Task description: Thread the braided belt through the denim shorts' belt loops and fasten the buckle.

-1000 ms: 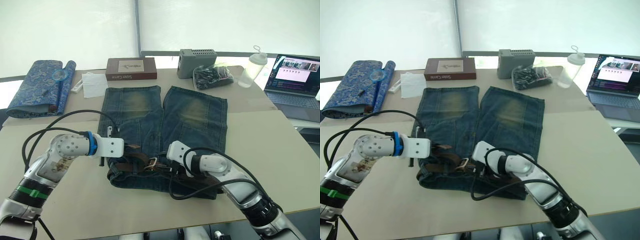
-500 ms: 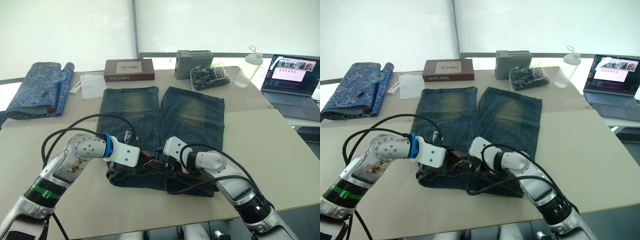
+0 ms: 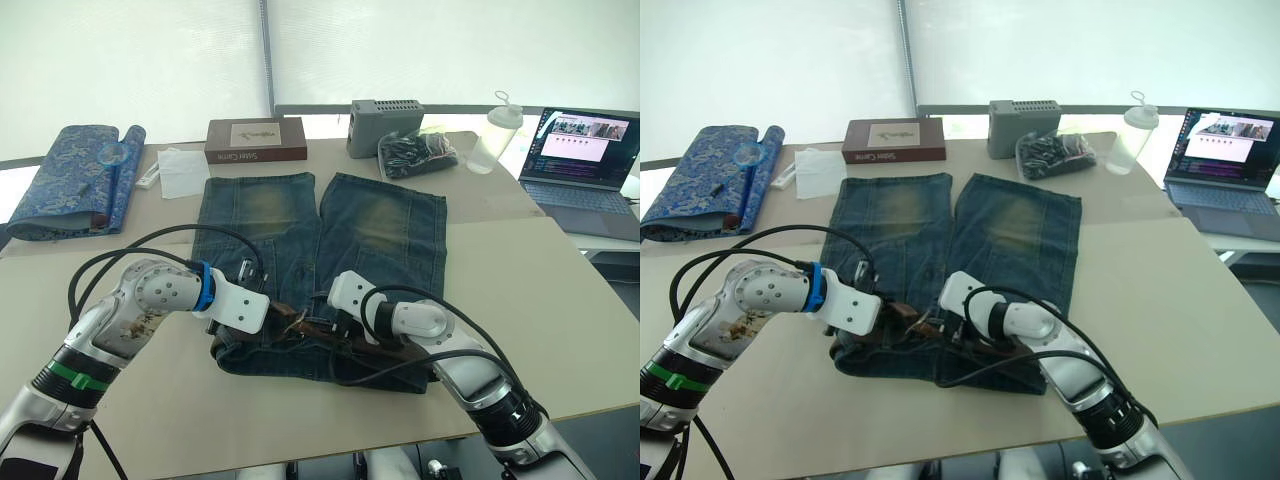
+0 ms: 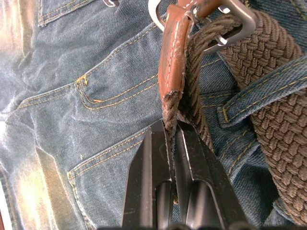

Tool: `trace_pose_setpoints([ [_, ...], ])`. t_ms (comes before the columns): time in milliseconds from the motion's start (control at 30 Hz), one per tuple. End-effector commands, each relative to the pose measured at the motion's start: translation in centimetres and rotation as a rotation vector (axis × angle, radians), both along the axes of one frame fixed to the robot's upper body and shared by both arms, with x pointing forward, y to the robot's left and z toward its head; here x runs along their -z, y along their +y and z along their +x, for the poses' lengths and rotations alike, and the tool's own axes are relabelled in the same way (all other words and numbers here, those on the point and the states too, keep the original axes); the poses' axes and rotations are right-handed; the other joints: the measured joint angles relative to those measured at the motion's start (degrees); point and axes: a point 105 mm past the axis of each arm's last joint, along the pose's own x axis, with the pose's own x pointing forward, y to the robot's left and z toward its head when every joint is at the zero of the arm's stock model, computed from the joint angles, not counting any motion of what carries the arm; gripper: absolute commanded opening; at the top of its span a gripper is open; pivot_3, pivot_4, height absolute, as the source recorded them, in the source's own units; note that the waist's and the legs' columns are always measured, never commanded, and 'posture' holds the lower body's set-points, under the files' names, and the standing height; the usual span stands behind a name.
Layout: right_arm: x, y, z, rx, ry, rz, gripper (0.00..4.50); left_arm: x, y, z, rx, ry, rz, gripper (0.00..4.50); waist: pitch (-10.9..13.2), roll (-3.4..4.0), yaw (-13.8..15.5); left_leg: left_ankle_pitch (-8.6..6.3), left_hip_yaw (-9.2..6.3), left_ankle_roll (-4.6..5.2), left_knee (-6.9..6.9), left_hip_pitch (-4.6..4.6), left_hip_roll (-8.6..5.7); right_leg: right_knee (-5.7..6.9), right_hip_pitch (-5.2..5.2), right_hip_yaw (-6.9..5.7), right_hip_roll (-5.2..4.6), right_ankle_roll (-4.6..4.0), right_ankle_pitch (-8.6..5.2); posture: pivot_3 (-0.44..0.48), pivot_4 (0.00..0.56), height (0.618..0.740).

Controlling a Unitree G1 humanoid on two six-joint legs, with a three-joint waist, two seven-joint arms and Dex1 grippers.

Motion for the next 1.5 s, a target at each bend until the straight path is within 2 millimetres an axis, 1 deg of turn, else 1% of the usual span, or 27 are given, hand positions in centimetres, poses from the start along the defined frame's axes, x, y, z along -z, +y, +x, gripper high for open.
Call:
trace_pose_setpoints([
  [33,-1.7,0.3,-0.1,-0.016,-0.063,0.039,2.22,-0.4,-0.5,0.1,0.015,-0.032,0.007,0.0,0.0,0.0,-0.02,0.0,0.0,0.0,0.0,0.0,0.0,0.0,0.0,0.0,0.0,0.0,0.0,0.0,0.15,0.74],
  [200,-1.8,0.4,-0.2,-0.017,-0.064,0.043,2.22,0.4,-1.8,-0.5,0.052,-0.011,0.009,0.0,0.0,0.0,-0.04,0.0,0.0,0.0,0.0,0.0,0.0,0.01,0.01,0.0,0.01,0.0,0.0,0.0,0.15,0.74],
  [367,-1.6,0.1,-0.8,-0.03,-0.054,0.034,2.22,0.9,-3.6,-0.9,0.08,0.015,-0.011,0.0,0.0,0.0,0.22,0.0,0.0,0.0,0.01,-0.01,-0.02,0.0,0.01,0.0,0.0,0.01,-0.01,0.0,0.15,0.74],
  [500,-1.5,-0.2,-1.3,-0.039,-0.054,0.015,2.22,1.3,-3.7,-0.7,0.062,0.037,0.004,0.0,0.0,0.0,0.32,-0.01,0.0,0.01,0.01,-0.01,-0.05,-0.01,0.02,0.01,-0.03,0.03,-0.02,0.0,0.15,0.74],
  [700,-1.4,-0.6,-1.4,-0.034,-0.109,-0.043,2.22,1.3,-4.6,-0.7,0.067,0.08,-0.005,0.0,0.0,0.0,0.49,0.0,-0.01,0.01,0.08,-0.01,-0.04,0.01,0.04,0.0,-0.01,0.04,-0.02,0.0,0.15,0.74],
  [767,-1.2,-1.0,-1.3,0.0,-0.076,-0.053,2.22,1.2,-4.7,-0.7,0.062,0.096,-0.008,0.0,0.0,0.0,0.57,0.0,-0.01,0.01,0.1,-0.01,-0.04,0.02,0.04,0.0,-0.02,0.05,-0.02,0.0,0.15,0.74],
  [867,0.0,-2.1,-1.4,0.058,0.04,-0.103,2.22,1.4,-4.6,-0.7,0.076,0.095,0.021,0.0,0.0,0.0,0.76,-0.01,-0.01,0.01,0.11,-0.03,-0.04,0.02,0.04,0.0,-0.02,0.05,-0.02,0.0,0.15,0.74],
  [967,0.2,-3.0,-1.4,0.105,0.06,-0.111,2.22,1.7,-4.6,-0.6,0.085,0.089,0.046,0.0,0.0,0.0,0.9,-0.02,-0.01,0.03,0.12,-0.03,-0.04,0.01,0.05,0.0,-0.04,0.04,-0.02,0.0,0.15,0.74],
  [1067,-0.6,-3.3,-1.7,0.109,0.061,-0.093,1.46,2.1,-4.5,-0.5,0.08,0.093,0.063,0.0,0.0,0.0,0.94,-0.02,-0.02,0.03,0.12,-0.03,-0.04,0.01,0.05,0.0,-0.03,0.04,-0.02,0.0,0.15,0.74],
  [1133,-0.9,-3.4,-2.2,0.102,0.09,-0.07,0.66,2.5,-4.3,-0.4,0.07,0.095,0.073,0.0,0.0,0.0,0.92,-0.02,-0.01,0.03,0.14,-0.03,-0.04,0.01,0.05,0.01,-0.03,0.05,-0.02,0.0,0.15,0.74],
  [1200,-0.9,-3.4,-2.5,0.094,0.12,-0.057,0.06,2.8,-4.2,-0.3,0.059,0.092,0.085,0.0,0.0,0.0,0.94,-0.02,-0.02,0.03,0.15,-0.01,-0.02,0.02,0.08,0.0,-0.02,0.05,-0.02,0.0,0.15,0.74],
  [1367,-0.3,-2.9,-3.1,0.067,0.159,-0.064,0.02,3.1,-4.6,-0.2,0.044,0.087,0.079,0.0,0.0,0.0,0.98,-0.02,-0.02,0.03,0.17,0.05,0.01,0.03,0.14,-0.01,-0.01,0.26,-0.15,0.0,0.15,0.74],
  [1500,0.1,-2.5,-2.7,0.071,0.155,-0.063,0.02,3.2,-5.2,-0.8,0.065,0.092,0.063,0.0,0.0,0.0,1.06,-0.02,-0.02,0.03,0.21,0.06,0.0,0.03,0.17,-0.01,-0.04,0.39,-0.22,0.0,0.15,0.74],
])
